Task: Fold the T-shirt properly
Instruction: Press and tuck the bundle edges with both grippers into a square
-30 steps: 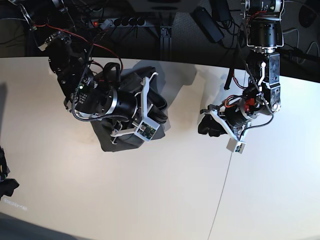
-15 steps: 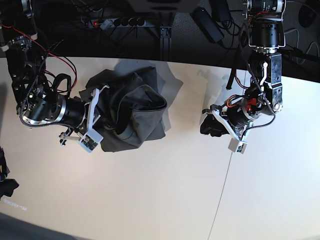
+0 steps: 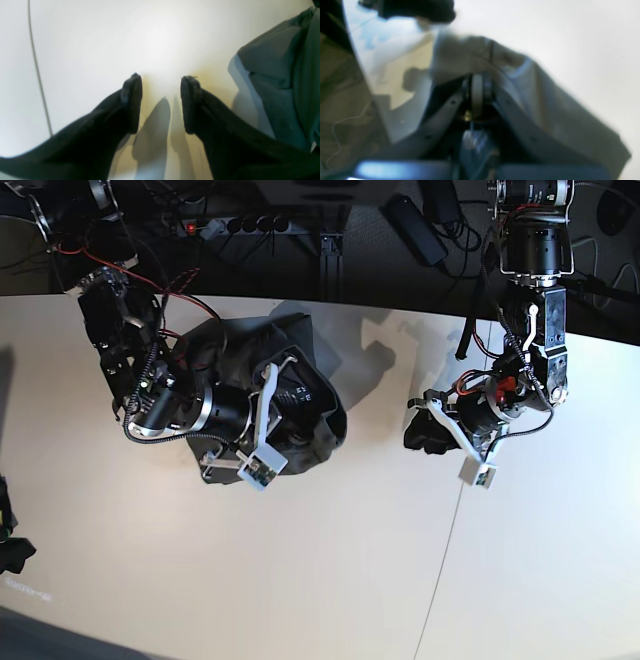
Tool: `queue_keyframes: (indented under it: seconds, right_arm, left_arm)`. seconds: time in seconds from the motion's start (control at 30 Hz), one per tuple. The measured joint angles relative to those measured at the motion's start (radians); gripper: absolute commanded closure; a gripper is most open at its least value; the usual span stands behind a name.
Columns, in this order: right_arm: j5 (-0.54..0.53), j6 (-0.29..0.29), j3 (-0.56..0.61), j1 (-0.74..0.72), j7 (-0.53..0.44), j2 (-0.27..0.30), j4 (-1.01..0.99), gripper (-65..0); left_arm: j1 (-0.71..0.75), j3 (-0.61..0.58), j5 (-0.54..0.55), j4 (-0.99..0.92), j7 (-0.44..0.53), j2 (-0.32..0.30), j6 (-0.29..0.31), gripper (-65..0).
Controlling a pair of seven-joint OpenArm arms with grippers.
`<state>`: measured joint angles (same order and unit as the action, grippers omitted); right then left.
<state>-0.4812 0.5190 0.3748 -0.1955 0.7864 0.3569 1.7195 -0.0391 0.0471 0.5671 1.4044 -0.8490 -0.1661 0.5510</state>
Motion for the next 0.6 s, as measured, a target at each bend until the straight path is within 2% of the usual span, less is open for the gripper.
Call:
queue_keyframes:
  seconds: [0.1,0.17,0.27,0.3,0.33,0.37,0.47,0.5,0.6]
  right_arm:
    - [0.076,0.000,0.018,-0.050,-0.045,-0.069,-0.093,0.0]
    - [0.085,0.000,0.018,-0.088,-0.047,-0.114,-0.150,0.0]
    - [0.084,0.000,0.019,-0.137,-0.053,-0.155,-0.182,0.0]
    - [0.080,0.000,0.018,-0.150,-0.056,-0.158,-0.180,0.0]
    - [0.082,0.000,0.018,-0.162,-0.056,-0.157,-0.178,0.0]
    - [0.087,0.000,0.017,-0.174,-0.054,-0.154,-0.176,0.0]
    - [0.113,0.000,-0.008,-0.201,-0.048,-0.153,-0.172,0.0]
    - [0.140,0.000,-0.018,-0.209,-0.049,-0.154,-0.175,0.0]
    - [0.180,0.000,-0.057,-0.219,-0.061,-0.154,-0.215,0.0]
  left_arm:
    - [0.000,0.000,0.000,0.000,0.000,0.000,0.000,-25.9]
    - [0.000,0.000,0.001,0.000,0.000,0.000,0.001,-24.2]
    - [0.001,0.000,0.020,0.004,-0.020,-0.006,0.012,-9.7]
    - [0.007,0.003,0.047,0.016,-0.047,-0.012,0.034,-3.5]
    - [0.017,0.010,0.093,0.040,-0.071,-0.015,0.084,0.0]
    - [0.031,0.020,0.159,0.077,-0.098,-0.018,0.110,0.0]
    - [0.074,0.011,0.381,0.243,-0.221,-0.019,0.124,0.0]
    - [0.097,-0.007,0.417,0.315,-0.235,-0.018,0.126,0.0]
    - [0.165,-0.100,0.373,0.468,-0.241,-0.017,0.134,0.0]
